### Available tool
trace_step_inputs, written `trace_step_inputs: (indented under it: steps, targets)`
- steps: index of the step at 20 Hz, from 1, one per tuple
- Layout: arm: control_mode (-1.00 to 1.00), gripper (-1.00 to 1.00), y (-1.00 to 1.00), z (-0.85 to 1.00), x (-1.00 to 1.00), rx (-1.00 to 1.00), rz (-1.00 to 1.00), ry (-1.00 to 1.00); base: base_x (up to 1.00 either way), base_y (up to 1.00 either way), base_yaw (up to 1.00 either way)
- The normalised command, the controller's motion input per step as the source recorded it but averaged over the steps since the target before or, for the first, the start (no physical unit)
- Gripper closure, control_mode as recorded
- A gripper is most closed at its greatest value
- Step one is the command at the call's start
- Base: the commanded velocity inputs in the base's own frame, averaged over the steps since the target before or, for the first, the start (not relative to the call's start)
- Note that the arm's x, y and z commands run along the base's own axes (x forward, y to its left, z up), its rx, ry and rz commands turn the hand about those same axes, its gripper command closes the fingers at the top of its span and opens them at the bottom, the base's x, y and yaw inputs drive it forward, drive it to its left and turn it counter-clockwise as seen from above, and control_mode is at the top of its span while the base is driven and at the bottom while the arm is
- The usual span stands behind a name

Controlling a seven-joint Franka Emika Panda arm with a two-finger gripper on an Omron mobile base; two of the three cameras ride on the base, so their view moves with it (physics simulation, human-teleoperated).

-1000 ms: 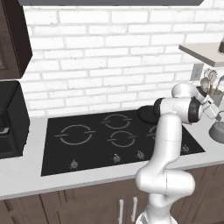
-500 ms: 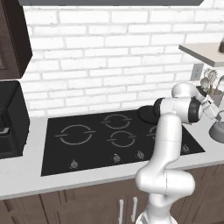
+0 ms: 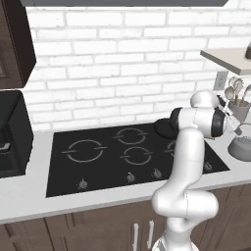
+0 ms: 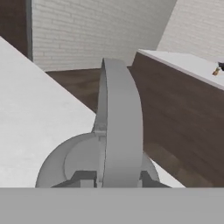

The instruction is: Pick the kettle from the counter and place it on a stove burner. Then turn the burner on.

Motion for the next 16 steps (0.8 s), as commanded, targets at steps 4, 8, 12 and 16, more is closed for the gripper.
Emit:
trace_step_inputs:
  steps: [4, 8, 12, 16]
  targets:
    - [-1.00, 1.00, 0.48, 0.44, -0.06, -0.10, 0.03, 0.01, 0.00, 0.00, 0.00]
    - [-1.00, 1.00, 0.34, 0.55, -0.19, -0.14, 0.01, 0.00, 0.00, 0.00, 0.00]
    - [-1.00, 1.00, 0.26, 0.66, -0.23, -0.10, 0.00, 0.00, 0.00, 0.00, 0.00]
    - [-1.00, 1.00, 0.31, 0.61, -0.26, -0.08, 0.01, 0.00, 0.00, 0.00, 0.00]
